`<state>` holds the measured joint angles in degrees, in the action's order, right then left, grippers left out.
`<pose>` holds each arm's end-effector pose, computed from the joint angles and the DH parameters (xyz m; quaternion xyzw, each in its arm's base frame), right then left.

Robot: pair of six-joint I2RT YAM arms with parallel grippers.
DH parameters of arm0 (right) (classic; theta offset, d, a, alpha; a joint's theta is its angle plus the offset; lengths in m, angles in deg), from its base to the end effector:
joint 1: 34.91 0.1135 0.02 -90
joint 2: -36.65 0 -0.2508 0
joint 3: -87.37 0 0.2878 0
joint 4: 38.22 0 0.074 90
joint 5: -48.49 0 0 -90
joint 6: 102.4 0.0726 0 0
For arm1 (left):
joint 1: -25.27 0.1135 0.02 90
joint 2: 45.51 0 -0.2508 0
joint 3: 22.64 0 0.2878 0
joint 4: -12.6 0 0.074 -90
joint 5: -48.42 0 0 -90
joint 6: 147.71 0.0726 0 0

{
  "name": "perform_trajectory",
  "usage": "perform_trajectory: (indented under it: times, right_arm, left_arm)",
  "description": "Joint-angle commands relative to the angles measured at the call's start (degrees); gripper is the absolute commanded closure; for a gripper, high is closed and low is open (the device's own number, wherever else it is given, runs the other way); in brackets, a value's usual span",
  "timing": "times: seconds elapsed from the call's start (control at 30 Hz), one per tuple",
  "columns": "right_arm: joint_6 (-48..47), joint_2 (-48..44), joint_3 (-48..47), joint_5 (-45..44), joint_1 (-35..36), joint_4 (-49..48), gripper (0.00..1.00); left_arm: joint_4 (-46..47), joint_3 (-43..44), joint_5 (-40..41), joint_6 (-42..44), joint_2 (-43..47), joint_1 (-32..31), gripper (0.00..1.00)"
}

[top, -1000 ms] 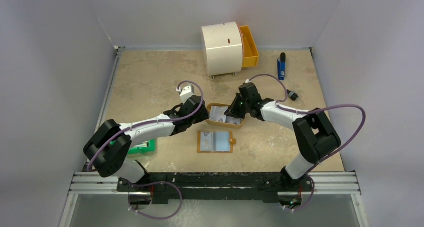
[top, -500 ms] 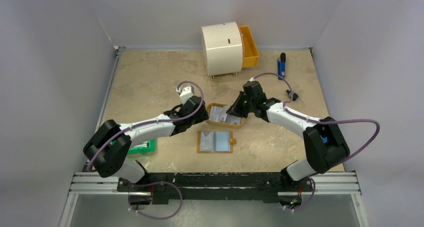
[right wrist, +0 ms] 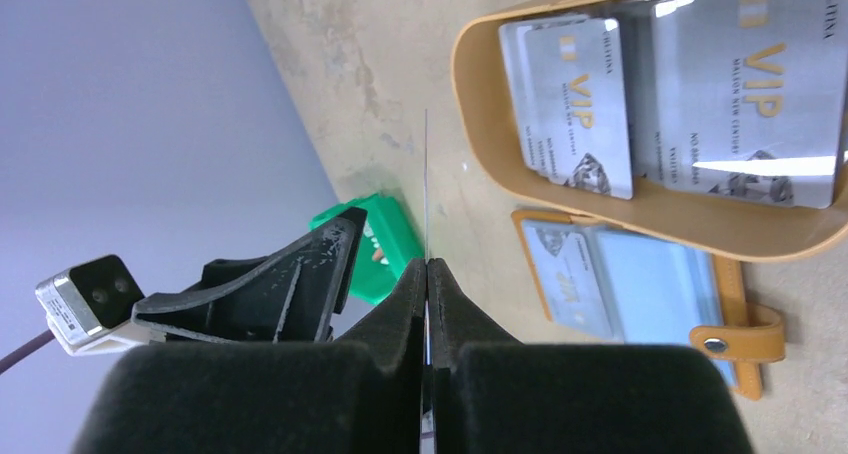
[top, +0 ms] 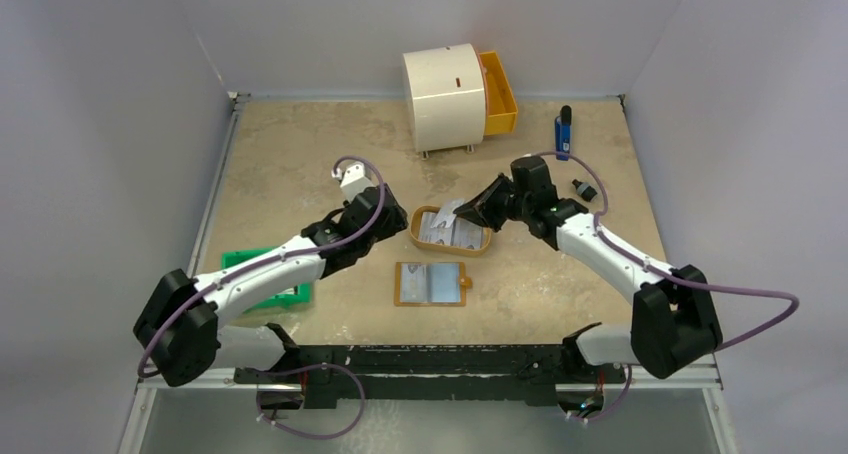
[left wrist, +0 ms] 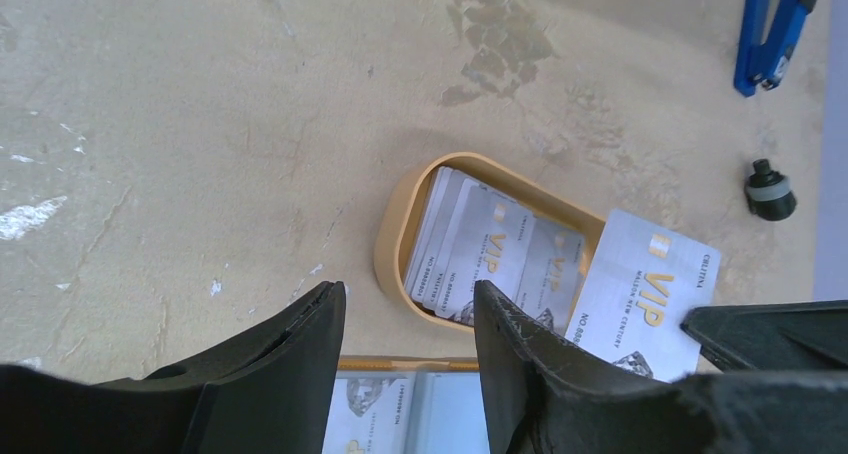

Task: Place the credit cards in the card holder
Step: Pick up the credit card from the storage box.

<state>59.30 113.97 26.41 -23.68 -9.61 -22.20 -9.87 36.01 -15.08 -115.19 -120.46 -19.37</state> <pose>0.3177 0.1748 0.2005 0.2724 0.8251 0.4465 0.2138 0.2643 -0.2155 0.1879 -0.1966 0.8611 -0.1974 0.4252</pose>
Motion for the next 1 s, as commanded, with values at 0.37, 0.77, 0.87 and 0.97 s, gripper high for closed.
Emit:
perform_trajectory:
  times: [0.37,0.77,0.87,0.97]
  right_arm:
    - [-30.0,-26.0,2.9,-11.1,4.4,22.4,1.0]
    - [-27.0,-38.2,15.4,-12.4,4.4,25.6,1.0]
    - [-26.7,-38.6,16.2,-12.3,4.4,24.8,1.0]
    - [-26.7,-39.0,16.6,-12.5,4.3,24.9,1.0]
  left_arm:
    - [-2.8,-5.4,0.9,4.8,14.8,-16.2,0.47]
    - [-5.9,4.5,16.6,4.4,-7.7,-32.8,0.49]
    - [-6.3,6.9,19.1,5.0,-11.2,-32.8,0.49]
    - [-5.8,9.1,19.7,6.4,-15.1,-32.7,0.49]
